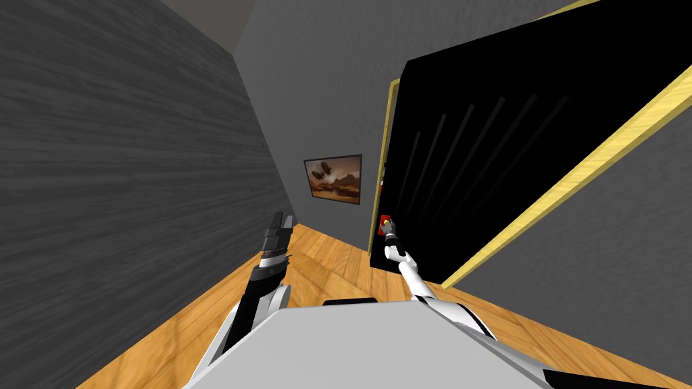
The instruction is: Pull the door open
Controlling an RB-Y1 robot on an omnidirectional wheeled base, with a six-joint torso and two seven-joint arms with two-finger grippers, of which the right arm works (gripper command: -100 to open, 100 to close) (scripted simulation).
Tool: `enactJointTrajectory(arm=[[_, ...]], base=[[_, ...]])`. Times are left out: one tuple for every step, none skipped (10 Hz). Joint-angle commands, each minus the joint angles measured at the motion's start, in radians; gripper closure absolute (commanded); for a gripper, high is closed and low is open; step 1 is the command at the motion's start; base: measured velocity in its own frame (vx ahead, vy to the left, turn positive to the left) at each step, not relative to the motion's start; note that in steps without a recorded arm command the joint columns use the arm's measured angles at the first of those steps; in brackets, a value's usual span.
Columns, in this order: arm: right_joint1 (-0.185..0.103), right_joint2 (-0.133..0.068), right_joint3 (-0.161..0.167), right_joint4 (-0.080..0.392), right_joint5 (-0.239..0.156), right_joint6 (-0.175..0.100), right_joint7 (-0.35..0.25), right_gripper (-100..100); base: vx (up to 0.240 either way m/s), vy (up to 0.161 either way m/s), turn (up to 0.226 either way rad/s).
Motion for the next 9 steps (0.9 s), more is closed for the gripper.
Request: enactJointTrajectory(arm=[[-0.004,0.015,-0.006,-0.003,-0.037,0.000,-0.050,-100],[-0.004,0.015,-0.006,-0.003,-0.037,0.000,-0.058,-100],[-0.006,0.025,-0.010,-0.006,-0.062,0.001,-0.094,-100],[-0.008,0.035,-0.015,-0.009,-0.086,0.001,-0.122,-100],[-0.008,0.035,-0.015,-0.009,-0.086,0.001,-0.131,-100],[-0.011,0.045,-0.019,-0.011,-0.110,0.001,-0.167,-100],[-0.013,0.054,-0.023,-0.014,-0.134,0.002,-0.195,-100],[-0.013,0.054,-0.023,-0.014,-0.134,0.002,-0.202,-100],[-0.015,0.064,-0.026,-0.016,-0.157,0.002,-0.236,-100]], base=[[-0.081,-0.041,0.097],[-0.064,-0.035,0.040],[-0.067,-0.021,0.073],[-0.091,-0.022,0.091],[-0.068,-0.024,0.028],[-0.057,-0.030,0.058],[-0.075,-0.047,0.101],[-0.059,-0.037,0.036],[-0.056,-0.032,0.048]])
